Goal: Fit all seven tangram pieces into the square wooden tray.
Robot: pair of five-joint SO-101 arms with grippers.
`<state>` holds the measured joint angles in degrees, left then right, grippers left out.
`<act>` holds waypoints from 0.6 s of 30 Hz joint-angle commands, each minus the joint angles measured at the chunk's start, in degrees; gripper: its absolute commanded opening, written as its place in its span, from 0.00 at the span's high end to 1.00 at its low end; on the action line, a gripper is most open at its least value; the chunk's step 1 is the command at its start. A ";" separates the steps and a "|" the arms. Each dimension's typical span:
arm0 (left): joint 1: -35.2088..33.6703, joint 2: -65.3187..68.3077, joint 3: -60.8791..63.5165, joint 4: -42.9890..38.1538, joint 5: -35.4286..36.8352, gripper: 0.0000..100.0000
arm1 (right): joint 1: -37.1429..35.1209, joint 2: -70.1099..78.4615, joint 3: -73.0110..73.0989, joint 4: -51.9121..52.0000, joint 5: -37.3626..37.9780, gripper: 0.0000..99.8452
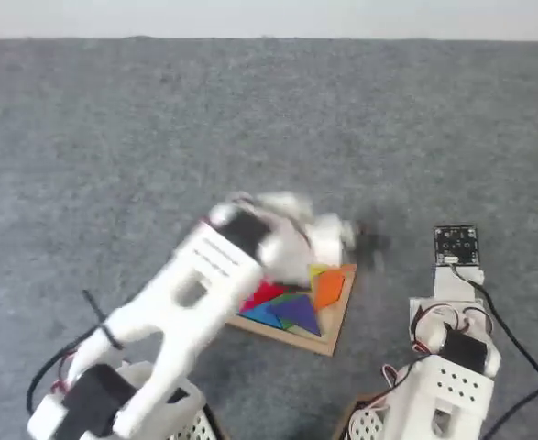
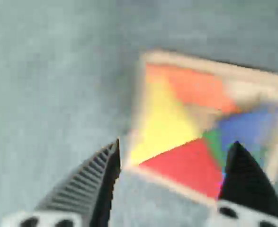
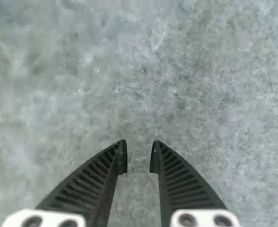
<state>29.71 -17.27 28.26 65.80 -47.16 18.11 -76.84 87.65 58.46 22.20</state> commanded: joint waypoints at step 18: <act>-54.42 -25.67 31.87 -1.93 25.67 0.66 | -54.02 36.00 -41.05 16.13 8.35 0.86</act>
<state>-19.78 -33.80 52.09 69.23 -17.36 -28.57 -46.24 54.68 73.32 30.55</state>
